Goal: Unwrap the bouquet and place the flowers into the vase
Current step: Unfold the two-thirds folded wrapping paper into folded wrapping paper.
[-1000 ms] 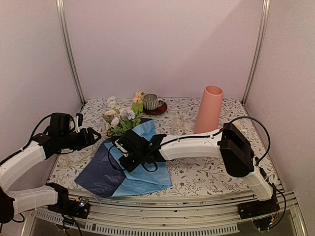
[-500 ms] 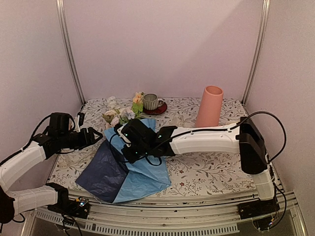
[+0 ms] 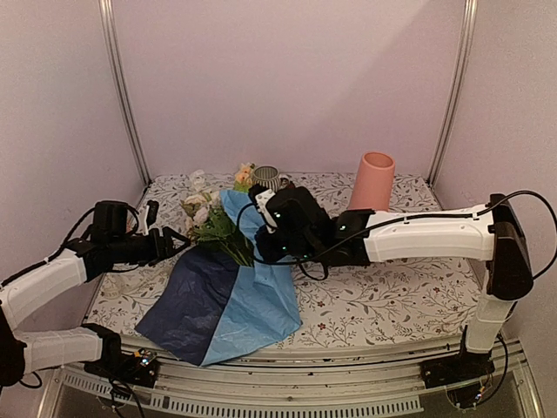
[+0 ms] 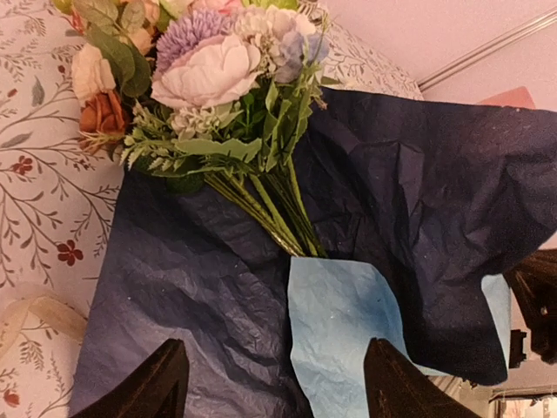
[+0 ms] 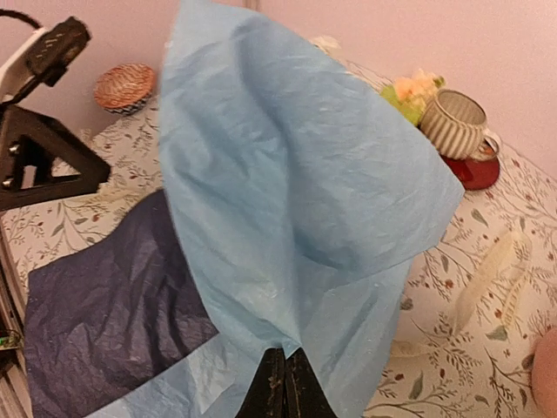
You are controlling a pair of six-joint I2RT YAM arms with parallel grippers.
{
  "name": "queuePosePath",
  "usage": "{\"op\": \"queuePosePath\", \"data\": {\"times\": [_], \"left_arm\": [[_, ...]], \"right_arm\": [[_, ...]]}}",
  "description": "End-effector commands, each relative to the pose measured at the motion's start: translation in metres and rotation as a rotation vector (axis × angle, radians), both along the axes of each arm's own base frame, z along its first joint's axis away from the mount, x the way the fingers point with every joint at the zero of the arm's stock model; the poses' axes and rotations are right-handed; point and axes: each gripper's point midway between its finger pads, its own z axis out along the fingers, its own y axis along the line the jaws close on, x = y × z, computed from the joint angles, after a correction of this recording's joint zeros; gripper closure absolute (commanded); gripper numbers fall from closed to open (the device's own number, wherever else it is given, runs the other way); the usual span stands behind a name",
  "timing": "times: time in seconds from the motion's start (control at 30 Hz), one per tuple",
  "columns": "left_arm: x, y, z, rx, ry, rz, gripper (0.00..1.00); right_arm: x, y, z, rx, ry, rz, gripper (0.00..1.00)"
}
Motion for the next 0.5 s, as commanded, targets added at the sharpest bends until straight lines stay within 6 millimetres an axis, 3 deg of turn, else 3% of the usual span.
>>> {"op": "queuePosePath", "data": {"times": [0.0,0.2,0.37,0.47], "left_arm": [[-0.003,-0.026,-0.005,-0.049,0.002,-0.089,0.29],[0.001,-0.063,-0.011,-0.063,0.015,-0.171,0.29],[0.008,-0.085,-0.012,-0.041,0.018,-0.222,0.29],[0.011,-0.089,-0.012,-0.031,0.015,-0.229,0.29]], "right_arm": [[0.031,-0.049,-0.005,0.102,0.089,-0.123,0.97],[0.039,-0.111,-0.037,0.221,0.216,-0.244,0.95],[0.052,-0.165,-0.072,0.195,0.264,-0.380,0.87],[0.056,-0.190,-0.081,0.150,0.255,-0.440,0.55]]}}
